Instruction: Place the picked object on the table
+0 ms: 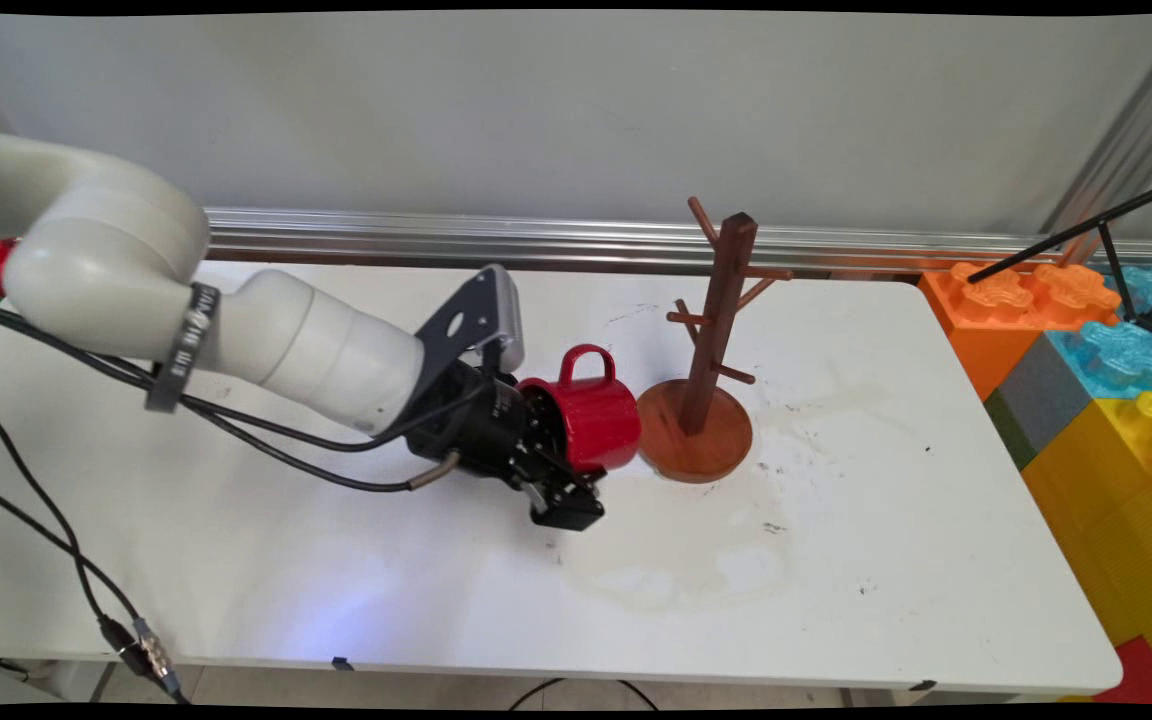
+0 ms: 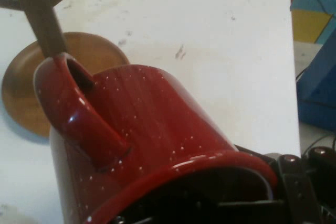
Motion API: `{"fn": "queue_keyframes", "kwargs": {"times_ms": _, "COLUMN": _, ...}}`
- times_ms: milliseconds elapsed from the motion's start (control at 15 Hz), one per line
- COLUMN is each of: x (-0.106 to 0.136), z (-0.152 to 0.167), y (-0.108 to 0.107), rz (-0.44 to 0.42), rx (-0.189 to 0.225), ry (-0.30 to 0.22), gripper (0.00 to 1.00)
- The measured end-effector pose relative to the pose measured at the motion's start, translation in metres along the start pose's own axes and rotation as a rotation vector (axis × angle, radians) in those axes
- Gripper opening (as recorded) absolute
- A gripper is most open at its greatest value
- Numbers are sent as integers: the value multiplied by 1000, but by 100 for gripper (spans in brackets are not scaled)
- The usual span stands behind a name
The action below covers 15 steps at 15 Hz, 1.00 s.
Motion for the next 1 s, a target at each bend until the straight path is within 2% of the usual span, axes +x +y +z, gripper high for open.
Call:
{"fn": "queue_keyframes", "kwargs": {"times_ms": 600, "x": -1, "z": -36, "y": -8, "rz": 47, "rx": 8, "ry": -106, "gripper": 0}}
{"fn": "queue_keyframes", "kwargs": {"times_ms": 1000, "x": 5, "z": -53, "y": -14, "rz": 78, "rx": 11, "ry": -240, "gripper": 0}}
